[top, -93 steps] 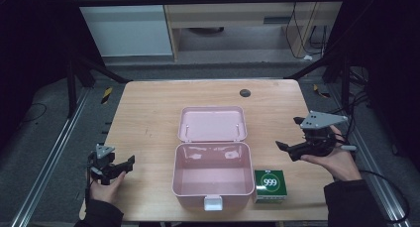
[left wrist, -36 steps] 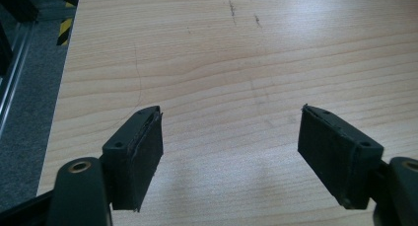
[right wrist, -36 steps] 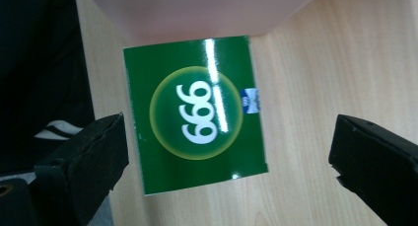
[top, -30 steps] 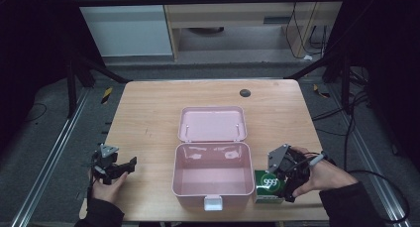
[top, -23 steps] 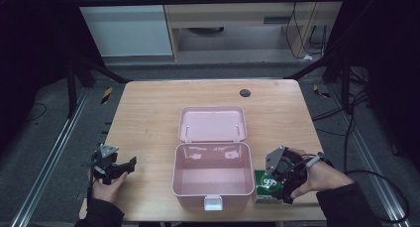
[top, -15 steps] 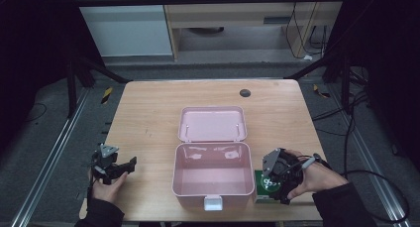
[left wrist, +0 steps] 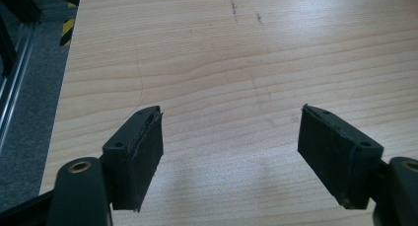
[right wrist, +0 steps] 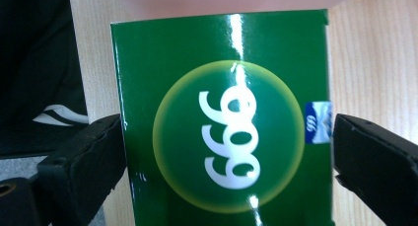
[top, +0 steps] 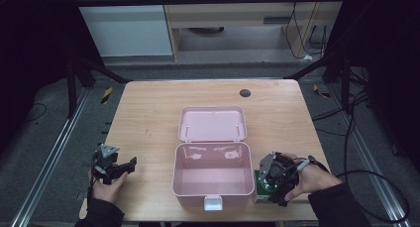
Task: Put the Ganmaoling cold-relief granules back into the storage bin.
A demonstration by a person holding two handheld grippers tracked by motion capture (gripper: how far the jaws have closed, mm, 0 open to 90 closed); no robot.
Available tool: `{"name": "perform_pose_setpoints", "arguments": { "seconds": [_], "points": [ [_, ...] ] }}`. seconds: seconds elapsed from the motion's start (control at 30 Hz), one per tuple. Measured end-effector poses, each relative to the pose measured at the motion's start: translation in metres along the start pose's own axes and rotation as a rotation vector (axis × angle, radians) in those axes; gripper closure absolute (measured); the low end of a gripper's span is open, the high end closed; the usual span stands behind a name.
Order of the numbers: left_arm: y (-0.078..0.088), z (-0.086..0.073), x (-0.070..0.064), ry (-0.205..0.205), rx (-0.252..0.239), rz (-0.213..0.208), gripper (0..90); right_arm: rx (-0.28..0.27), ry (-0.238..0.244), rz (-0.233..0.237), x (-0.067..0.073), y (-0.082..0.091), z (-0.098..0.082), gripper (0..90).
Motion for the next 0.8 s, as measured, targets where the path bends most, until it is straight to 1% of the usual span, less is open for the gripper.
{"name": "perform_pose_setpoints", "arguments": {
  "seconds": [0.03,0.1,0.13,0.2,0.27,0.37,0.7,0.8],
  "points": [
    [0.0,0.0,0.0,0.0,-0.001,0.0,24.3,0.01,0.005,0.009,0.0,-0.003,0.001,3.6],
    [0.0,0.0,0.0,0.0,-0.001,0.0,24.4,0.01,0.007,0.011,0.0,-0.004,0.002,4.0],
    [0.0,0.0,0.0,0.0,0.0,0.0,24.4,0.014,0.007,0.022,-0.001,-0.007,0.002,6.0],
    [0.0,0.0,0.0,0.0,0.0,0.0,24.5,0.018,0.01,0.03,-0.002,-0.01,0.001,6.9],
    [0.0,0.0,0.0,0.0,0.0,0.0,24.5,0.022,0.001,0.033,-0.002,-0.011,0.001,7.1],
    [0.0,0.0,0.0,-0.002,0.001,0.0,24.6,0.029,0.005,0.039,-0.002,-0.015,0.0,8.0],
    [0.0,0.0,0.0,-0.003,0.002,0.0,24.9,0.003,-0.005,0.056,-0.003,-0.02,0.0,10.6],
    [0.0,0.0,0.0,-0.003,0.001,-0.001,25.0,0.005,-0.004,0.061,-0.004,-0.02,0.0,12.1]
  ]
}}
Point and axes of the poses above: each handheld gripper's, and its own axes: y roughly backward along the jaws, z roughly out of its top, x roughly to its left, the point moved 1 cm from there along -y, roughly forward along the jaws, and after that the axes turned 1 degree about x, right-handed, at the moved point
